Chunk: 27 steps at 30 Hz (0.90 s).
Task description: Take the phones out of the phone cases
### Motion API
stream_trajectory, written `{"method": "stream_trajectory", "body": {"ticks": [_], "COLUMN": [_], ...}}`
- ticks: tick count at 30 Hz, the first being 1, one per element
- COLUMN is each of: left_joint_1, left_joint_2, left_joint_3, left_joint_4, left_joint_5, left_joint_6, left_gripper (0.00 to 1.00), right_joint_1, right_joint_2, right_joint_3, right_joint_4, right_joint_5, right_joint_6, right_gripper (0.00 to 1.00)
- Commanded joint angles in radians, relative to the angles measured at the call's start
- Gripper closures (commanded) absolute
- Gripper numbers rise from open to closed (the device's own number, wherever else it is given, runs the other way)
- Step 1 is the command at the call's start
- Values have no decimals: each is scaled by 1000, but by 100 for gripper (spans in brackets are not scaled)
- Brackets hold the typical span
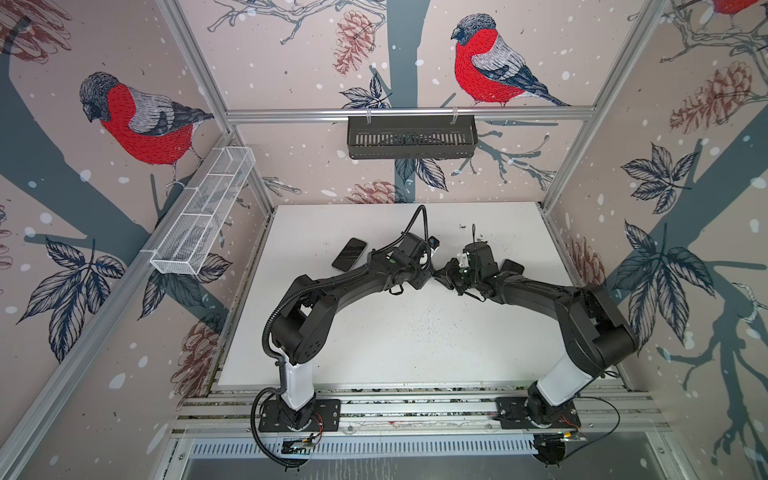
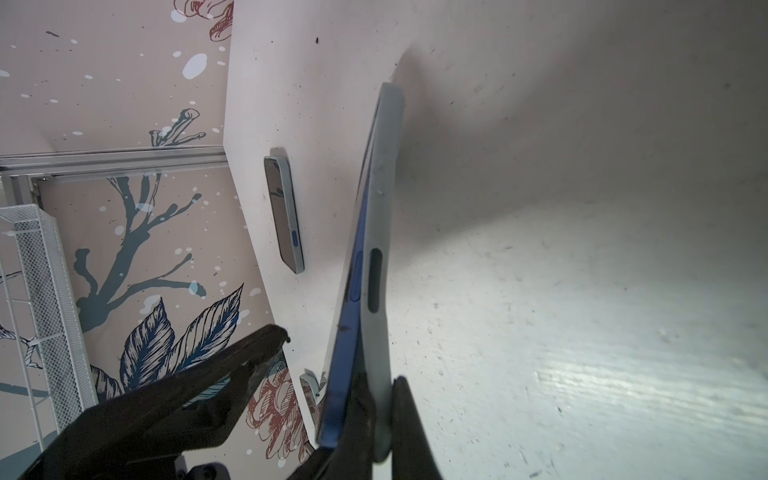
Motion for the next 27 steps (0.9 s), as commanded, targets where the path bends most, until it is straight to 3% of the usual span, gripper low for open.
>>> {"method": "stream_trajectory", "body": {"ticks": [1, 11, 17, 27], "left_joint_1": [-2, -52, -55, -63], "left_joint_2": [1, -7, -2, -28], "left_joint_3": [-6, -28, -32, -75], "left_joint_4": [17, 60, 66, 113], "left_joint_5": [-181, -306, -297, -155], "left_joint_6": [20, 39, 29, 44], "left_gripper": [44, 49, 52, 79], "right_joint_1": [7, 10, 11, 13], "right_joint_2": [-19, -21, -20, -18], "right_joint_3": [-1, 1, 1, 4], "right_joint_4": [11, 13, 13, 7], "right_joint_5": [-78, -81, -82, -85], "right_joint_6": [7, 8, 8, 5], "right_gripper": [100, 100, 100, 100]}}
